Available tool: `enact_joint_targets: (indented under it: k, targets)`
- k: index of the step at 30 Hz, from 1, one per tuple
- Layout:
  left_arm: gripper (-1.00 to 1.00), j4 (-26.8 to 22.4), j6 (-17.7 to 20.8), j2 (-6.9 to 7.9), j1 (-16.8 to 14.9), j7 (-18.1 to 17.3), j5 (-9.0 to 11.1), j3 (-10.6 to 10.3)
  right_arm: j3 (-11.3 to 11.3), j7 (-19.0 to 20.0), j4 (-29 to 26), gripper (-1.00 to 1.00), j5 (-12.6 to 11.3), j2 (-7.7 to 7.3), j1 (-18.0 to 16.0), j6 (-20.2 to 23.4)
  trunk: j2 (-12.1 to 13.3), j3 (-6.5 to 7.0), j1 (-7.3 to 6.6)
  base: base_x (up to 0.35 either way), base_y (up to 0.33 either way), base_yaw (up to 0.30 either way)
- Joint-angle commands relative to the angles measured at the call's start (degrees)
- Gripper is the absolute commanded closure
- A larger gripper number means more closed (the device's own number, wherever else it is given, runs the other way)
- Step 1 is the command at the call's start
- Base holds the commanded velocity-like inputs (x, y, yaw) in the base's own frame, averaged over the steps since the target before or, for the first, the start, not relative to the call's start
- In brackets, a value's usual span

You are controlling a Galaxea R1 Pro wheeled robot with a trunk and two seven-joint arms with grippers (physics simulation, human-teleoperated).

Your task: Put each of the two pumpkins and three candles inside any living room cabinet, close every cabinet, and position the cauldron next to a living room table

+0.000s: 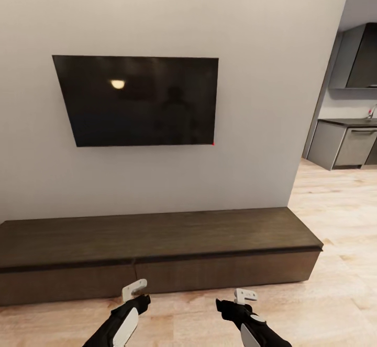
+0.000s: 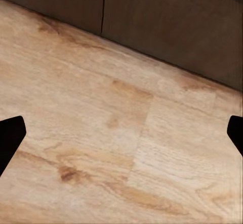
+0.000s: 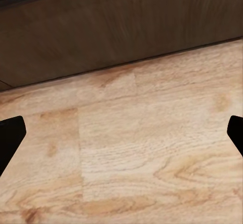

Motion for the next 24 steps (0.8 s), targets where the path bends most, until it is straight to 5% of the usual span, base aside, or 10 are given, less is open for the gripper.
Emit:
enact_joint_targets:
  k: [1,3,4,7,13,24]
  targets:
    - [-1.00,-2.59,2.59,0.08,-0.02,0.50,0.48,-0.33,0.36,0.01,0.04,-1.00,-0.59,-0.03,-0.04,-0.11,-0.45,-0.25,0.22,0.000,0.000,0.000]
    - [-1.00,-10.21,10.85,0.14,0.17,0.50,0.53,-0.12,0.33,0.02,0.05,-1.00,-0.60,-0.01,-0.04,-0.08,-1.25,-0.61,0.66,0.000,0.000,0.000]
    - [-1.00,-31.28,30.53,0.21,4.14,0.39,0.67,2.27,0.31,0.03,0.05,-1.00,-0.66,-0.24,-0.04,-0.07,-1.65,-0.78,0.88,0.000,0.000,0.000]
    - [-1.00,-46.48,42.12,0.11,6.26,0.29,1.50,6.35,0.31,0.04,0.05,-1.00,-0.69,-0.33,-0.04,-0.06,-2.85,-1.32,1.54,0.000,0.000,0.000]
    - [-1.00,-52.46,46.11,0.40,6.80,0.31,10.98,7.78,0.34,-0.03,0.06,-1.00,-0.86,-0.36,-0.04,-0.14,-5.26,-2.40,2.86,0.000,0.000,0.000]
    - [-1.00,-52.62,46.37,2.01,6.58,0.01,19.16,7.78,0.32,-0.08,0.19,-1.00,-0.97,-0.36,-0.04,-0.86,-9.67,-4.38,5.27,0.000,0.000,0.000]
